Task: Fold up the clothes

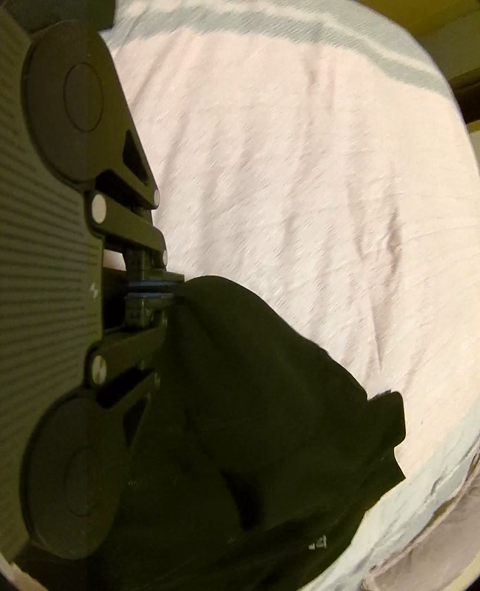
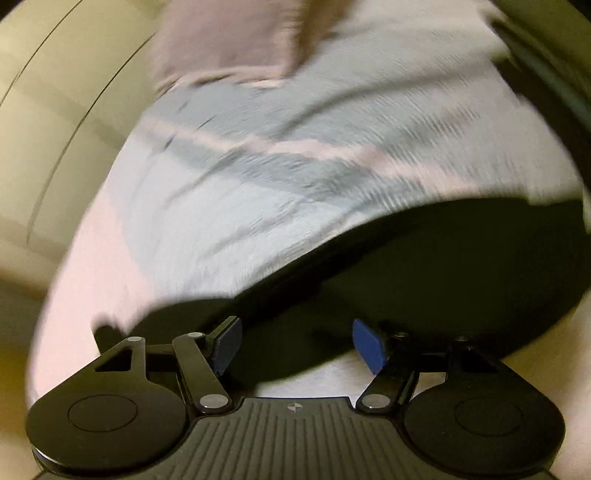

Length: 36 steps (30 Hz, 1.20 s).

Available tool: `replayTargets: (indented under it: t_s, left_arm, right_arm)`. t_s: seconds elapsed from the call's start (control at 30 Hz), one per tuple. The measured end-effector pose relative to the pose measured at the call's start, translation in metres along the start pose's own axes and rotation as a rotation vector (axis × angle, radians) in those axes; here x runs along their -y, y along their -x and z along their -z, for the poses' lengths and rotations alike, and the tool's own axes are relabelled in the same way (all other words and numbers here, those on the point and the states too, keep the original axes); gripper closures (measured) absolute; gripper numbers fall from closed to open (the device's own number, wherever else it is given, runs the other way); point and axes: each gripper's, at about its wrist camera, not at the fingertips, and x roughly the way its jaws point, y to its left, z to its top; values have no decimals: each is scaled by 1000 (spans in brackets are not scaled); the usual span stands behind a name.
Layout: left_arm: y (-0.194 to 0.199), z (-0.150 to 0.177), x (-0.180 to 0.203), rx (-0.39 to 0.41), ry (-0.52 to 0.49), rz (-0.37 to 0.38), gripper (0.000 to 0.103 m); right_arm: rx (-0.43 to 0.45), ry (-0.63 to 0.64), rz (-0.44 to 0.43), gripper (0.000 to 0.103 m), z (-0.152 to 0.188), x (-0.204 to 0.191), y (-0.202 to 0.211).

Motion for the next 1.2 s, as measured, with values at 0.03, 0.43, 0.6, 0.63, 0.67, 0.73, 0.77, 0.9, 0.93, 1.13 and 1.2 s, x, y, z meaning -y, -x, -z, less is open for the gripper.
replayTargets:
  t_s: [0.03,0.43,0.6,0.63,0.67,0.73,0.77,0.9,0.93,1.13,1.2]
  left_arm:
    - [-1,-3,5,-4,-17,-14,99]
    - [12,17,78,113,-167,-160,80]
    - [14,26,100,77,-199,-162,80]
    - [15,28,103,70,-196,-156,80]
    - [14,29,106,63,-195,-153,80]
    - [11,31,114,52,-207,-151,80]
    - [9,31,118,45,-219,-148,80]
    - [4,25,136,40,-268,-143,80]
    - [5,21,140,48,-274,-141,80]
    - [14,-3,163,103,-312,-118,80]
    - [17,-7,169,114,-323,-103,80]
  right_arm:
    - [3,121,27,33,-1,-6,6]
    - [-209,872,211,33,-42,26,-46]
    - [-289,861,145,33,-57,43,-68]
    - [-311,868,124,33,-58,45,-71]
    - [-342,877,98,33,-56,47,-73]
    - [-387,899,82,52,-52,48,-74]
    - [-401,914,90,70,-49,47,-71]
    - [-371,992,120,99,-40,36,-43]
    - [-345,1028,124,99,-40,30,-31]
    - [298,1328,375,99,-56,-8,65]
    - [492,1385,441,99,-43,-10,88]
